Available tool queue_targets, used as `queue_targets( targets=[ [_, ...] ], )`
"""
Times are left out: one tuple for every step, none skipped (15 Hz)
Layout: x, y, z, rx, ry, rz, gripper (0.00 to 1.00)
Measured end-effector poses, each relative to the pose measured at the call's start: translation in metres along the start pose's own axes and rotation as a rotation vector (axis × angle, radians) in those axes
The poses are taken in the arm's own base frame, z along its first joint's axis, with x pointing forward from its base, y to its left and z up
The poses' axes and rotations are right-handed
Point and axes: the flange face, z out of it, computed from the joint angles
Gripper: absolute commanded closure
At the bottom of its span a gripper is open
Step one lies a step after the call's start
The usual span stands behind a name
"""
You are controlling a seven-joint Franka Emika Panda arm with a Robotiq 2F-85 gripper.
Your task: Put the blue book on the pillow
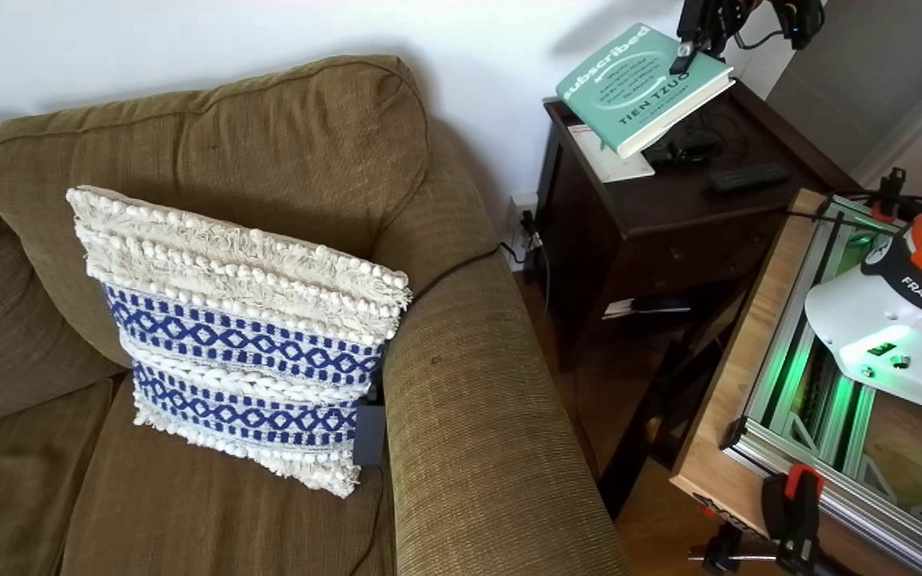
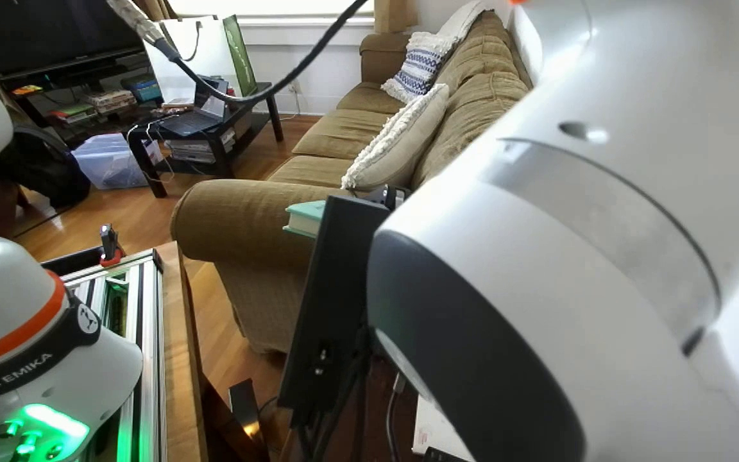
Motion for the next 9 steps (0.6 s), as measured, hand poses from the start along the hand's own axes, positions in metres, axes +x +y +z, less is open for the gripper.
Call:
queue_targets(
  targets=[
    [-0.007, -0.008, 0.003, -0.004, -0.014, -0.022, 0.93],
    [-0.012, -0.015, 0.007, -0.009, -0.027, -0.042, 0.93],
    [-0.018, -0.022, 0.012, -0.013, -0.040, -0.066, 0.93],
    [-0.023, -0.028, 0.019, -0.019, -0.053, -0.086, 0.93],
    [-0.028, -0.034, 0.026, -0.026, -0.069, -0.107, 0.93],
    [-0.034, -0.039, 0.034, -0.035, -0.089, -0.129, 0.93],
    [-0.040, -0.045, 0.043, -0.044, -0.110, -0.153, 0.93],
    [-0.045, -0.051, 0.052, -0.048, -0.126, -0.187, 0.93],
    [-0.051, -0.058, 0.062, -0.051, -0.141, -0.226, 0.93]
  ],
)
